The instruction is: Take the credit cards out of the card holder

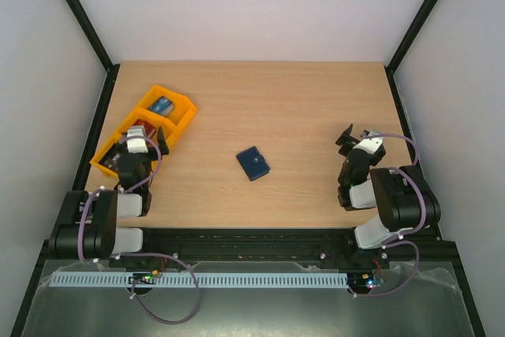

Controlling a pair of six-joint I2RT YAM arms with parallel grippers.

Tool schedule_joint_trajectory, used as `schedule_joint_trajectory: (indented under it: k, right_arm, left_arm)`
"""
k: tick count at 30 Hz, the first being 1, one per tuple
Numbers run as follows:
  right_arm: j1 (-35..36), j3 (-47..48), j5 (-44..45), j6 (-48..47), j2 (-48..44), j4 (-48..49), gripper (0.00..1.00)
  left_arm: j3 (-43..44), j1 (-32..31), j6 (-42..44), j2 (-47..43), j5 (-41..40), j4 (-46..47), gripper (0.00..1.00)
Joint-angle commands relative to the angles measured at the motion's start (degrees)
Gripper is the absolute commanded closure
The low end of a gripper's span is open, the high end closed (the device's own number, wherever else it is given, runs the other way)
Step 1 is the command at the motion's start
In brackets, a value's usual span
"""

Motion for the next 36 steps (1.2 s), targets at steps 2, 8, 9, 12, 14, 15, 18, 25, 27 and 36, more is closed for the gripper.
schedule_joint_trajectory:
  k: [2, 8, 9, 12, 14, 15, 18, 25, 27, 36]
  right_arm:
    - [-0.3, 0.5, 0.6, 0.3, -0.4, 0.4, 0.01]
    - [-0.4, 10.8, 2.3, 3.1, -13.2, -25.5, 0.01]
    - [-0.3, 13.3, -0.6, 4.4, -15.8, -30.7, 0.01]
    - [-0.3, 20.8, -16.5, 7.9, -20.2, -44.5, 0.01]
    - [-0.3, 25.6, -28.6, 10.1, -20.6, -50.0, 0.01]
    - [-0.2, 27.6, -34.2, 11.4, -20.2, -52.1, 0.01]
    - [1.6, 31.8, -48.8, 15.8, -17.8, -55.5, 0.02]
    - [18.6, 45.7, -45.6, 8.3, -6.2, -80.6, 0.13]
    - [21.2, 50.4, -45.9, 6.3, -0.8, -88.3, 0.23]
    - [24.9, 63.4, -47.1, 2.1, 17.6, -101.6, 0.46]
  left_arm:
    - [6.7, -0.2, -1.2, -0.7, -3.3, -8.4, 0.01]
    - [16.2, 0.1, 4.7, -3.7, 1.3, -26.3, 0.01]
    - [18.6, 0.7, 5.3, -4.1, 2.8, -30.8, 0.01]
    - [28.0, 3.4, 5.2, -4.4, 10.6, -45.6, 0.01]
    - [34.0, 6.5, 4.5, -5.0, 17.7, -55.0, 0.01]
    - [36.7, 8.2, 4.4, -5.5, 21.6, -58.6, 0.01]
    - [45.0, 12.8, 6.5, -6.3, 32.9, -70.3, 0.01]
    - [59.1, 13.3, 19.8, -7.1, 38.1, -100.3, 0.01]
    - [59.1, 11.8, 21.5, -8.0, 36.0, -104.2, 0.01]
    - [53.6, 1.9, 21.9, -10.3, 29.2, -107.2, 0.01]
